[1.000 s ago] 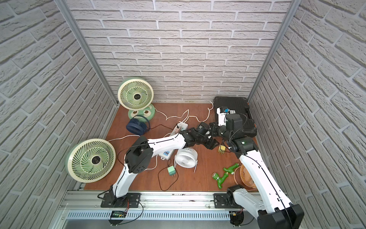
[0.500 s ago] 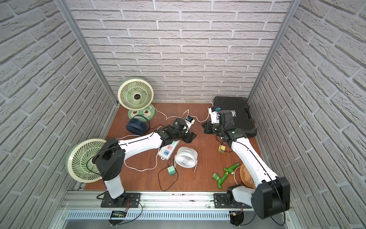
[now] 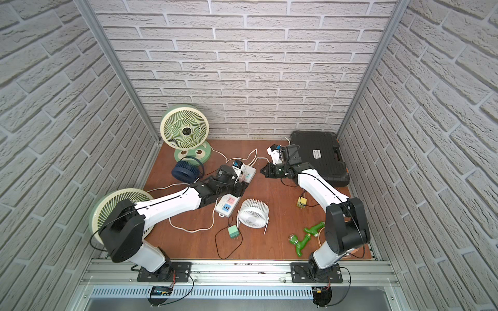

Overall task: Unplug the desk fan from the power strip
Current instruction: Remove the plug from the socket.

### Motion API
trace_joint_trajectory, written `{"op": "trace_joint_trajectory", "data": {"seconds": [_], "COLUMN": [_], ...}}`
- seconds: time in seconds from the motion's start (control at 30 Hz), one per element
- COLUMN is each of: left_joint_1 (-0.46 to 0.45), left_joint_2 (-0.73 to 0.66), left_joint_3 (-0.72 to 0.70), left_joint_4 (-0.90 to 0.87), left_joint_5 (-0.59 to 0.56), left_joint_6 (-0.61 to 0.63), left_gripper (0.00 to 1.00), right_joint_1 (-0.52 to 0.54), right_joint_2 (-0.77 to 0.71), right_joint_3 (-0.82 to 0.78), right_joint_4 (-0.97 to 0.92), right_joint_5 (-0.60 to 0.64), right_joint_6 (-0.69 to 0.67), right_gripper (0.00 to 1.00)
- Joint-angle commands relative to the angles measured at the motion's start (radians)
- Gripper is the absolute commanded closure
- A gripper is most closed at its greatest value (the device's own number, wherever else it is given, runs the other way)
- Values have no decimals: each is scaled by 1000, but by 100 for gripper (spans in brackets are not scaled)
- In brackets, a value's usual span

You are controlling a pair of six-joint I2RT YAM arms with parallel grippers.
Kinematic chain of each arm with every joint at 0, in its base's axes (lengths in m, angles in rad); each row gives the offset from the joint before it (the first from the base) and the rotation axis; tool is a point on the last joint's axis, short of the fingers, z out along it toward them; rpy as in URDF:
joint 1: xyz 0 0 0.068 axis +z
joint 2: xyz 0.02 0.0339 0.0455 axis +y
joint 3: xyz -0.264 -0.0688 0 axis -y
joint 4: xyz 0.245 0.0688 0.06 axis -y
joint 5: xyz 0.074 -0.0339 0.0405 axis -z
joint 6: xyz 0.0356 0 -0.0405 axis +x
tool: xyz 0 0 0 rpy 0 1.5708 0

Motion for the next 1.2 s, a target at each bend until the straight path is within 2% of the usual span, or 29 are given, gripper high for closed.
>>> {"op": "trace_joint_trajectory", "data": {"seconds": [0.0,0.5,1.17], "left_joint_1": [14,28,39], "left_joint_2": [-50,-79,51], "left_joint_3": [-56,-244,-213], "left_joint_4": [44,241,307], "left_joint_5": [-48,-130,-126], "left_joint_6": [-17,-61,-66], "left_gripper": [36,44,45], "right_joint_1": [43,126,133], "right_joint_2": [55,315,464], "right_joint_3": [49,143,173], "right_joint_4": [35,130,167], "right_joint_5": [-46,-95,-73], "right_joint_6": [-21,-32,-19], "right_gripper": [97,97,97]}}
